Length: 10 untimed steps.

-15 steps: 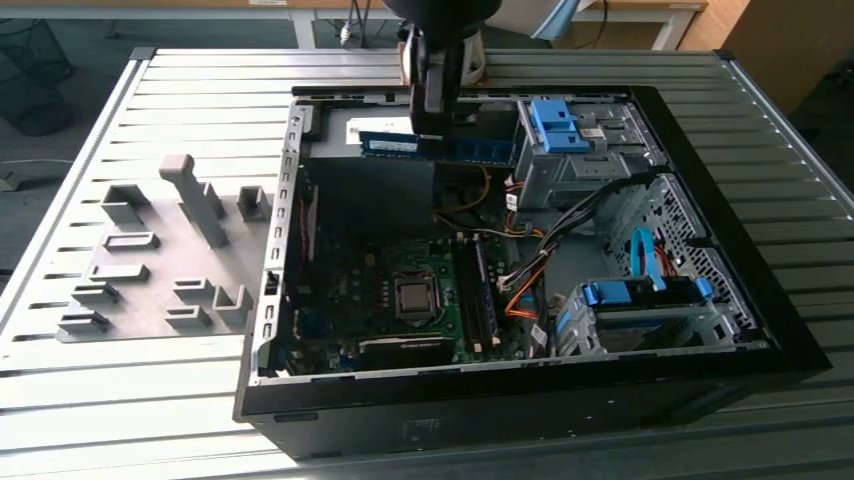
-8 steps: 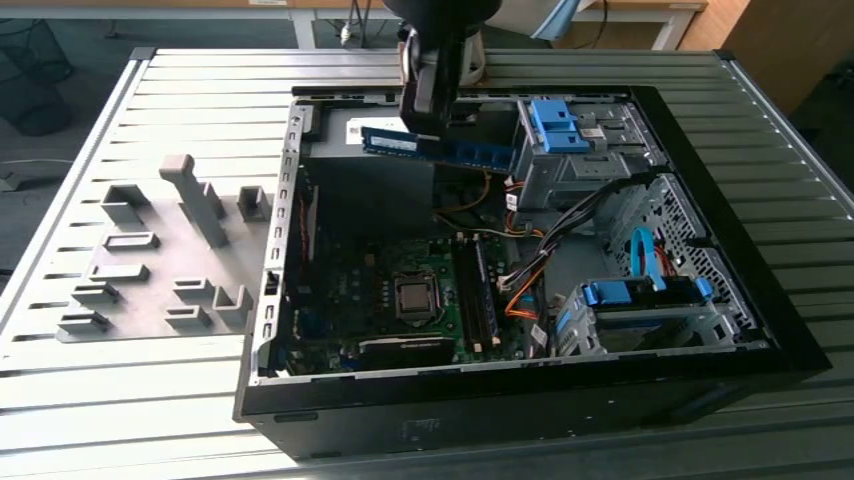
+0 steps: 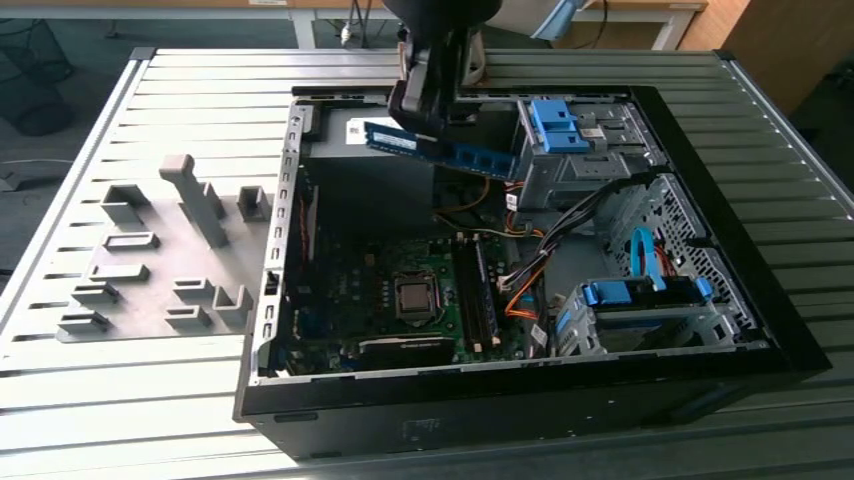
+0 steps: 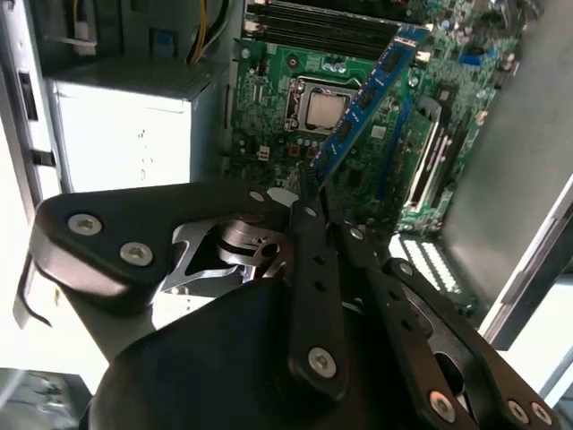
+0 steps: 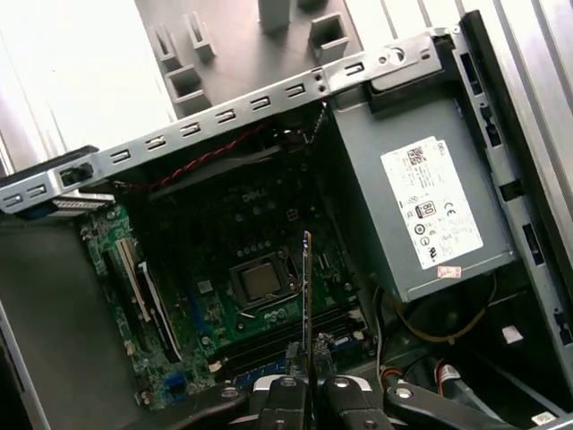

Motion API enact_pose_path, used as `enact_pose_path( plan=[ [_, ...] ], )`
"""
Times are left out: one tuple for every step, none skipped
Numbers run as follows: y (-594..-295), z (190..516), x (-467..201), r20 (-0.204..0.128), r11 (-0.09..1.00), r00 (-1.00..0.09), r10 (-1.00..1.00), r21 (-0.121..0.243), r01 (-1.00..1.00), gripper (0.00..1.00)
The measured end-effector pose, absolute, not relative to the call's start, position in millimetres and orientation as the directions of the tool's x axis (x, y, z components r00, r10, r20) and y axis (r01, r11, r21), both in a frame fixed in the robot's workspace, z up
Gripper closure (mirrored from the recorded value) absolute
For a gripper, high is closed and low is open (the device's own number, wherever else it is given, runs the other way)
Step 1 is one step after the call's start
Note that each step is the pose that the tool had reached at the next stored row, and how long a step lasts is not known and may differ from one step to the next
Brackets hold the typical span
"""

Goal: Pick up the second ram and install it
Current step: 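Insert the second ram into the second slot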

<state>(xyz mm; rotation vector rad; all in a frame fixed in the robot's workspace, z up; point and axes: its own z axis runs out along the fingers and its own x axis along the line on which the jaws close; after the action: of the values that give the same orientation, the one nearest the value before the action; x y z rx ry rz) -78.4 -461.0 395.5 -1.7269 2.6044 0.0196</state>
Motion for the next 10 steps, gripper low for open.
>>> enact_pose_path(
  plan=[
    [-461.0, 395.4, -78.4, -0.021, 0.406, -0.405, -0.914, 0.001, -0.914, 0.86],
    [-461.0, 395.4, -78.4, -0.021, 0.420, -0.420, -0.907, 0.001, -0.907, 0.86],
    [-461.0, 395.3, -78.4, -0.021, 0.435, -0.435, -0.900, 0.001, -0.900, 0.86],
    [-461.0, 395.2, -78.4, -0.021, 0.450, -0.450, -0.893, 0.001, -0.893, 0.86],
    [-461.0, 395.1, -78.4, -0.021, 0.464, -0.464, -0.886, 0.001, -0.886, 0.86],
    [-461.0, 395.0, -78.4, -0.021, 0.478, -0.478, -0.878, 0.001, -0.878, 0.86],
    [-461.0, 395.0, -78.4, -0.020, 0.493, -0.493, -0.870, 0.001, -0.870, 0.86],
    [-461.0, 394.9, -78.4, -0.020, 0.508, -0.508, -0.861, 0.001, -0.861, 0.86],
    [-461.0, 394.8, -78.4, -0.020, 0.522, -0.522, -0.853, 0.001, -0.853, 0.86],
    [-461.0, 394.7, -78.4, -0.020, 0.536, -0.536, -0.844, 0.001, -0.844, 0.86]
  ],
)
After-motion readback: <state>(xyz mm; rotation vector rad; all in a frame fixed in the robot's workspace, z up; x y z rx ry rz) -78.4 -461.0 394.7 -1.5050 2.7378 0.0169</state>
